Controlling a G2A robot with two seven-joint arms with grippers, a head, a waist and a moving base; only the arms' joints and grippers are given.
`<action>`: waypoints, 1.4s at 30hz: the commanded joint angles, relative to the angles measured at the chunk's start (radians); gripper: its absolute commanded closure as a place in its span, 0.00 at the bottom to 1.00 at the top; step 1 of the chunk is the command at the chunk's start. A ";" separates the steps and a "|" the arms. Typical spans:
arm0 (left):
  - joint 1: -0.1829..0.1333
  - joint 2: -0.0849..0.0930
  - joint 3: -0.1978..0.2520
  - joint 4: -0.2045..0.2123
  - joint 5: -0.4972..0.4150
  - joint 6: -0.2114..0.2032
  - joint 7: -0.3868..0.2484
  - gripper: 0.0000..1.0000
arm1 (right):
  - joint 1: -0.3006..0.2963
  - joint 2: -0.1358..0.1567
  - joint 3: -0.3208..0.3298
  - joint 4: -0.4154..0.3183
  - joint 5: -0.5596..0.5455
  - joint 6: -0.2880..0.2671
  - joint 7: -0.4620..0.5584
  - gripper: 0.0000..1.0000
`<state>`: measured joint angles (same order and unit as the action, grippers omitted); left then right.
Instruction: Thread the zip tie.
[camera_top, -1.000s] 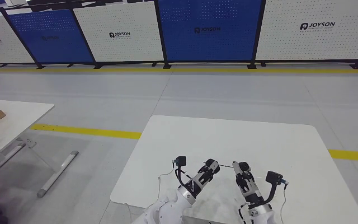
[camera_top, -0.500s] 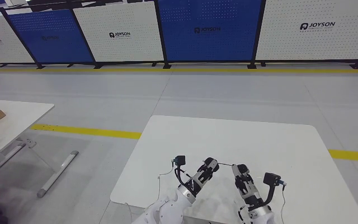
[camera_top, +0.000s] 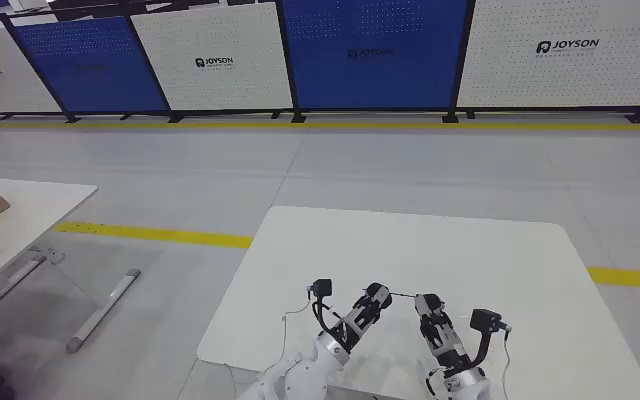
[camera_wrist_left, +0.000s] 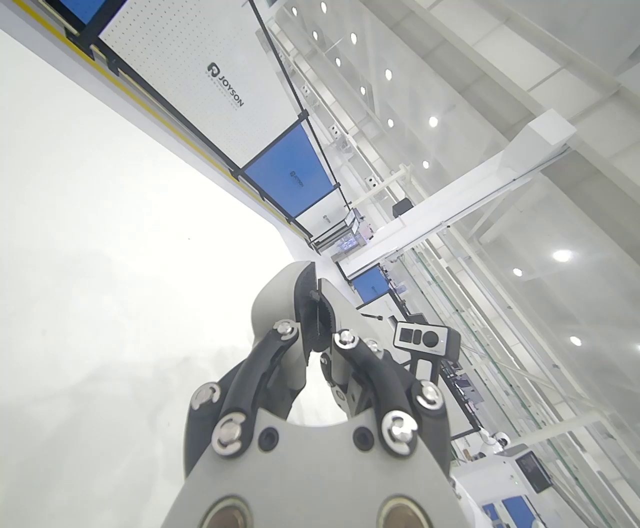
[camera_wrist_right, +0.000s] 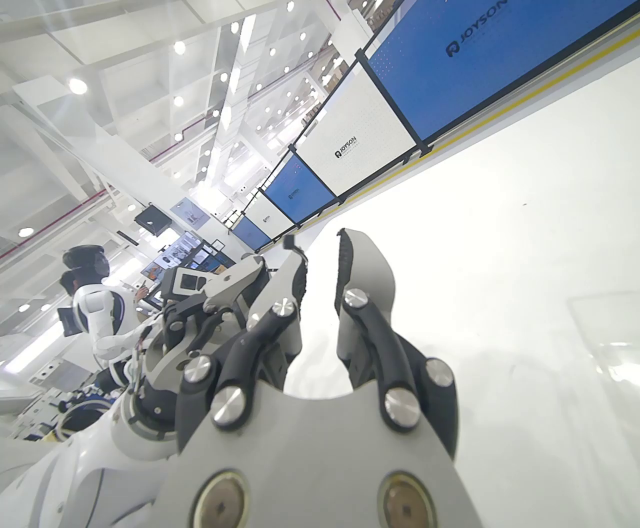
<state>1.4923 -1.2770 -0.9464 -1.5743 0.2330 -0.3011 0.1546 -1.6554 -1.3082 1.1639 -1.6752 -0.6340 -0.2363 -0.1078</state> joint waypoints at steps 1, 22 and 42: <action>0.001 0.000 -0.001 -0.002 -0.001 -0.003 -0.004 1.00 | 0.000 0.000 -0.001 0.001 0.001 0.000 -0.002 0.84; 0.015 0.000 0.006 -0.017 0.112 -0.013 0.016 1.00 | -0.001 0.000 -0.001 -0.004 -0.008 -0.020 0.009 1.00; 0.020 -0.004 0.021 -0.028 0.193 0.033 0.040 0.78 | -0.004 -0.001 -0.001 -0.012 -0.013 -0.020 -0.004 1.00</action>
<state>1.5129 -1.2804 -0.9276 -1.6027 0.4219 -0.2699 0.1966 -1.6593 -1.3092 1.1633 -1.6873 -0.6472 -0.2561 -0.1109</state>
